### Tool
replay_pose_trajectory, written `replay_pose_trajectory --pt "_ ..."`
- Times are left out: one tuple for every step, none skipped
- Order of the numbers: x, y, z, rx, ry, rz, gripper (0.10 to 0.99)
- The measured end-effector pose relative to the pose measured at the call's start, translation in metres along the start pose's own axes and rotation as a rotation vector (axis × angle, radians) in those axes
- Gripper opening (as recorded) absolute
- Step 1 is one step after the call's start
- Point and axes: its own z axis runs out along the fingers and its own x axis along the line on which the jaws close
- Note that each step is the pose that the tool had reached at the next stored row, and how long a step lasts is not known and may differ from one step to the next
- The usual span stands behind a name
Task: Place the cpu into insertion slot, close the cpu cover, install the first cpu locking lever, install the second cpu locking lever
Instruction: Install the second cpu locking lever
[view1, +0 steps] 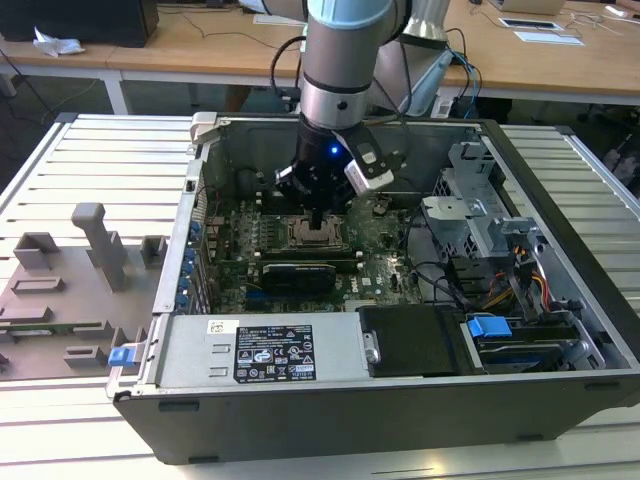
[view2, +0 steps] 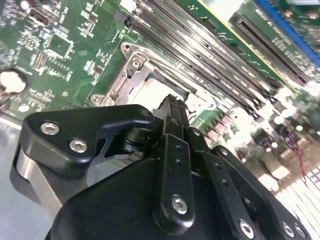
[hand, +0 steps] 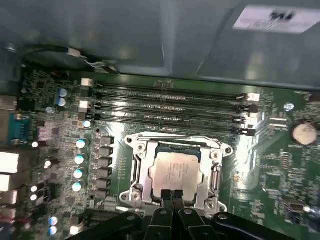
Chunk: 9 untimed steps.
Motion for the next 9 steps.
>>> replay_pose_trajectory --pt "0.0002 0.0000 -0.0034 0.000 0.0000 0.000 0.106" --pt "0.0006 0.0000 -0.0123 0.000 0.0000 0.000 0.106" --pt "0.0009 0.0000 -0.0177 0.000 0.0000 0.000 0.106" --pt "0.0010 0.0000 -0.0206 0.000 0.0001 0.000 0.106" --pt "0.0010 0.0000 -0.0211 0.000 0.0000 0.000 0.106" --pt "0.0010 0.0001 -0.0211 -0.001 -0.0002 0.000 0.106" --pt "0.0010 0.0000 -0.0212 -0.001 -0.0001 0.000 0.106" --pt "0.0010 0.0000 -0.0213 0.000 0.0000 0.000 0.106" --pt "0.0010 0.0000 -0.0213 0.000 0.0000 0.000 0.106"
